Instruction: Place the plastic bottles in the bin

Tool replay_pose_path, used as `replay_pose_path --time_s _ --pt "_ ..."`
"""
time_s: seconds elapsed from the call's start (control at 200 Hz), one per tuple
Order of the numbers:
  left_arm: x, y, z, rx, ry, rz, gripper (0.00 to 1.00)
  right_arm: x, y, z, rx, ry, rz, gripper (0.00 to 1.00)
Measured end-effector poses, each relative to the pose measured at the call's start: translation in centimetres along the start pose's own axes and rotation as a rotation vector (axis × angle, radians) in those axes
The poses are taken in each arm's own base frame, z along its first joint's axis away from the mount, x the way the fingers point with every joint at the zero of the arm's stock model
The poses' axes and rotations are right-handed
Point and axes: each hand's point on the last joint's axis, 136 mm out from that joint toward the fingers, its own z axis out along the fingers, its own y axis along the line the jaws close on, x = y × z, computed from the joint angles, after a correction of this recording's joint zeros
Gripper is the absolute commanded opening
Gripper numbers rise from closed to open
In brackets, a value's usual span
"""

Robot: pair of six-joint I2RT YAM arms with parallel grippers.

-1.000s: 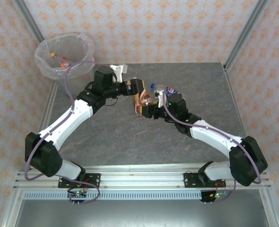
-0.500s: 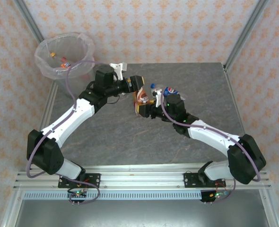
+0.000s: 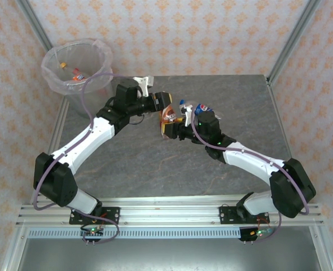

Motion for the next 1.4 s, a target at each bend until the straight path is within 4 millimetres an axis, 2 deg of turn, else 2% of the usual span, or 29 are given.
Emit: replay_pose_path --time_s 0.365,0.475,0.646,0.711,0.736,1.106,1.266,1.401 --pt "0.9 0.1 0.8 0.012 0.035 -0.002 0.47 0.0 0.0 0.2 -0.002 -0.002 0.02 0.55" --pt "0.9 0.1 0.8 0.012 0.035 -0.001 0.43 0.1 0.0 0.2 -0.002 -0.001 0.022 0.58" --pt "0.8 0.2 0.8 0.008 0.032 -0.001 0.41 0.0 0.0 0.2 0.003 -0.006 0.033 0.76" --pt "0.7 0.4 0.8 -0.003 0.023 -0.001 0.41 -0.2 -0.2 0.2 0.016 -0.017 0.038 0.9" --pt "0.6 0.5 0.8 -0.008 0.019 -0.001 0.41 -0.3 -0.3 0.2 0.021 -0.019 0.035 1.0" --pt "0.0 2.3 0.7 -0.108 -0.022 0.002 0.41 -2.0 -1.9 -0.4 0.133 -0.104 0.045 0.99" --pt "-0.9 4.2 -0.2 -0.249 -0.059 0.005 0.41 -2.9 -3.8 -1.4 0.249 -0.169 0.056 0.99" --pt "-1.0 5.8 -0.9 -0.346 -0.074 0.024 0.41 -2.8 -6.0 -2.2 0.374 -0.204 0.086 0.99"
